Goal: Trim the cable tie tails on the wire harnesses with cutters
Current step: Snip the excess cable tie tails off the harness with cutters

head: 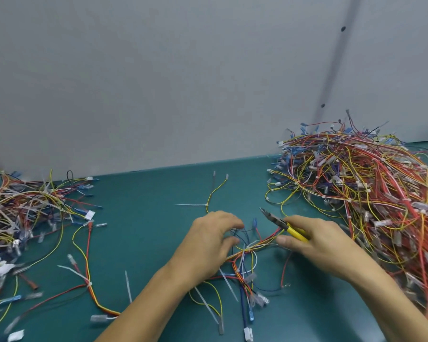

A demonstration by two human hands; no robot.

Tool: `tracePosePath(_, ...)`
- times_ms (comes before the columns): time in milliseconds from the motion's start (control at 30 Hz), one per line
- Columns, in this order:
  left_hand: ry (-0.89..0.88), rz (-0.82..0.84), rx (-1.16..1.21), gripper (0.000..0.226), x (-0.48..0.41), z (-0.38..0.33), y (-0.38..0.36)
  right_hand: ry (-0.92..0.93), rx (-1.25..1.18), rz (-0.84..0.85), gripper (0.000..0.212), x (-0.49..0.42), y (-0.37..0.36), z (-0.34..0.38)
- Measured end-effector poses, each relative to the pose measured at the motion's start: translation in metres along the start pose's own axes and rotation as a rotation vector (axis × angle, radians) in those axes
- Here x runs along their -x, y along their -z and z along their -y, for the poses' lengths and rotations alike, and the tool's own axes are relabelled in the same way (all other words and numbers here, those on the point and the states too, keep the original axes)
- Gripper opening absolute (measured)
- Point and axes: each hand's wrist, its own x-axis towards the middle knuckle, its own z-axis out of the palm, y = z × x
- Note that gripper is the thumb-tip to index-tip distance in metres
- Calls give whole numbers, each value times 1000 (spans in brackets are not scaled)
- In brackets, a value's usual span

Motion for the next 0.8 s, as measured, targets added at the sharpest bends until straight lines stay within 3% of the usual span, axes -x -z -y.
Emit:
tracePosePath(133, -35, 125, -55, 30, -10, 0, -18, -106, 92, -84, 30, 0, -4, 2)
tracePosePath(233, 6, 157, -52, 30, -10, 3, -28, -129, 88, -57, 13, 1, -7, 7)
tracePosePath(367, 102, 113, 79, 15, -5, 6, -35, -71, 122, 87, 14, 4, -7, 11)
tracePosePath(533, 262, -15, 293, 3, -2, 11, -40, 41, 252, 106, 12, 1, -6, 5)
tracePosePath(600, 263, -44, 300, 4, -1, 11, -42, 80, 279, 97, 4, -3, -5, 5)
tracePosePath(800, 228, -40, 308, 10, 1, 14, -42, 133, 376, 55, 21, -8, -6, 7)
